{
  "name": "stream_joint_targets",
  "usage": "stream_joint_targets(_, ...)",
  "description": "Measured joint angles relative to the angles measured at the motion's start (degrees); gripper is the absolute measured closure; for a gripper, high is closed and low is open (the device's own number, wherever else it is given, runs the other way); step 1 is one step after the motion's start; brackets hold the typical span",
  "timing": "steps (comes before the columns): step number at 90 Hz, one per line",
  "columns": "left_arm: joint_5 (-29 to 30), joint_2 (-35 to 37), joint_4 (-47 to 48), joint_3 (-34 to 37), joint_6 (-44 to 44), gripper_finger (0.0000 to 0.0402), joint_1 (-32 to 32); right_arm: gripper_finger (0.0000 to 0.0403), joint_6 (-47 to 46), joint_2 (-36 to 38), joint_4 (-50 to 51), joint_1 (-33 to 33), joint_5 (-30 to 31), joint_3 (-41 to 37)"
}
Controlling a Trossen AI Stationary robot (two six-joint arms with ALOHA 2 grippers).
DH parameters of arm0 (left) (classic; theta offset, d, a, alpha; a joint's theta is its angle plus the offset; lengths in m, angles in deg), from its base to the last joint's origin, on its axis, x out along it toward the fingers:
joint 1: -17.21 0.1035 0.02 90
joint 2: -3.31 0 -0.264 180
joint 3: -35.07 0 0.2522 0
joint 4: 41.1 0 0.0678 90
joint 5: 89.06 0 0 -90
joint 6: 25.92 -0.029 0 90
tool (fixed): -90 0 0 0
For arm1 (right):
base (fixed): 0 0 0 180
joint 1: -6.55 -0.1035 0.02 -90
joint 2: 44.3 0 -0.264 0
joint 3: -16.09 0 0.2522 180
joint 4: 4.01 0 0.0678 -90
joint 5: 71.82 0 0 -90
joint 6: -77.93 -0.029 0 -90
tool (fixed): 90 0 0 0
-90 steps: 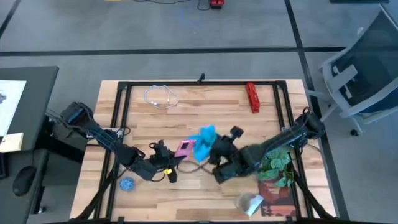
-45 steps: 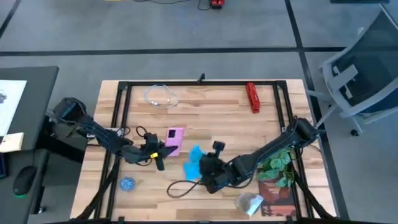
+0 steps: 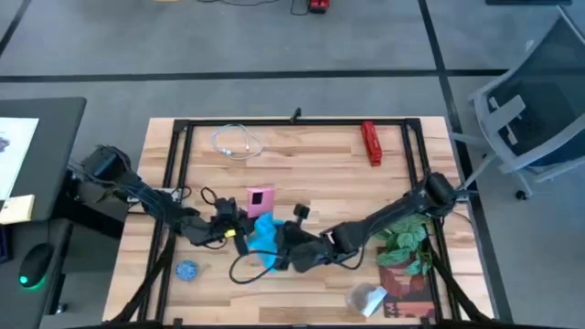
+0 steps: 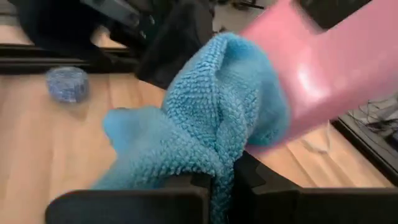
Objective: Apply microfiber cloth
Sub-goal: Wipe the back and front of the cellphone with the blue microfiber cloth
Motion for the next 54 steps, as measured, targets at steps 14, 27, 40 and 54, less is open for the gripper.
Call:
stream_joint_targets(14, 1.1, -4.4, -6.6, -2.2, -2.8, 0.0391, 0.0, 0.0401, -1.0, -0.4, -2.1, 0.5, -0.3, 0.1)
stream_joint_targets(27, 0.3, -4.8, -8.3, -2.2, -4.3, 0.0391, -0.1, 0.0401, -0.7, -0.8, -3.3, 0.0, -0.8, 0.1)
stream_joint_targets(40, 0.2, -4.9, -8.6, -2.4, -4.5, 0.0391, -0.6, 0.0401, 0.9, -1.4, -2.7, -0.9, 3.3, 0.2)
stream_joint_targets(54, -0.5, -4.8, -9.0, -2.6, -4.6, 0.0391, -1.1, 0.0401, -0.1, -0.7, 3.5, -2.9, 14.4, 0.5)
